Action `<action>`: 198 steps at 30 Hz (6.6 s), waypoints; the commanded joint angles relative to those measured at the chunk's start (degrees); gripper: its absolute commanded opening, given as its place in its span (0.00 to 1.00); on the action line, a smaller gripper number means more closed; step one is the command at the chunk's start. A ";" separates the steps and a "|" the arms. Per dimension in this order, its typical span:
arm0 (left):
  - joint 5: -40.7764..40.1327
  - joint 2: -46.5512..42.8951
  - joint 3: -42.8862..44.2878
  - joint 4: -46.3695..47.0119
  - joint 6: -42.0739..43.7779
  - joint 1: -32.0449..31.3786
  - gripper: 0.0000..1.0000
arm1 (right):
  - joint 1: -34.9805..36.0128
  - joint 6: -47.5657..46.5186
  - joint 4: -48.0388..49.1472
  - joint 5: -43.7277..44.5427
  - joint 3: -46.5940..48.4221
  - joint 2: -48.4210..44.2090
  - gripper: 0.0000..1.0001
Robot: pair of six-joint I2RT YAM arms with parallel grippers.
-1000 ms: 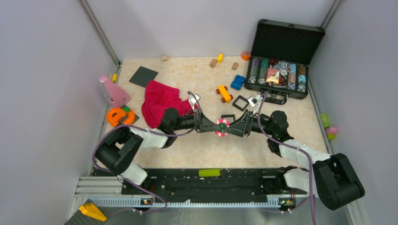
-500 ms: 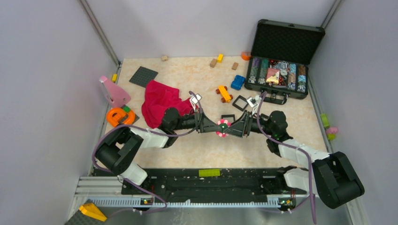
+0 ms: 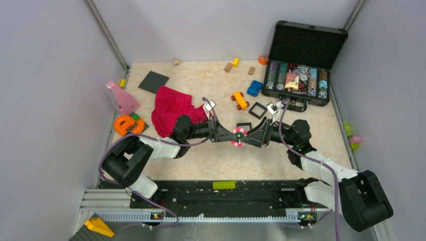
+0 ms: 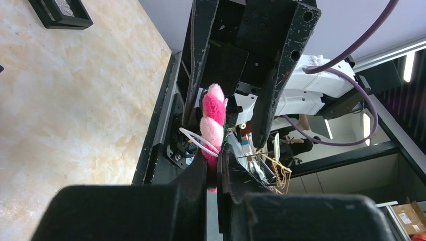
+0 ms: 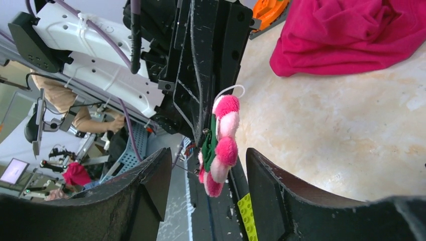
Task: Remove the brooch from the garment
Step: Close the brooch.
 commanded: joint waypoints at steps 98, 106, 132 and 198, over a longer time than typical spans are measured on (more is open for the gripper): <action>0.58 -2.53 4.13 -5.39 6.18 -2.30 0.00 | 3.00 -6.89 -0.11 -0.95 -0.13 -1.06 0.62; 0.46 -1.74 4.46 -6.24 5.39 -2.00 0.00 | 2.94 -7.23 0.92 -3.15 -0.83 -2.41 0.67; 4.23 0.48 4.47 2.22 -0.20 -1.64 0.00 | -1.12 6.36 24.79 -6.38 -4.20 3.33 0.57; 5.83 -1.23 6.17 -2.80 4.02 -3.83 0.00 | -0.73 4.97 17.08 -3.84 -2.99 1.71 0.08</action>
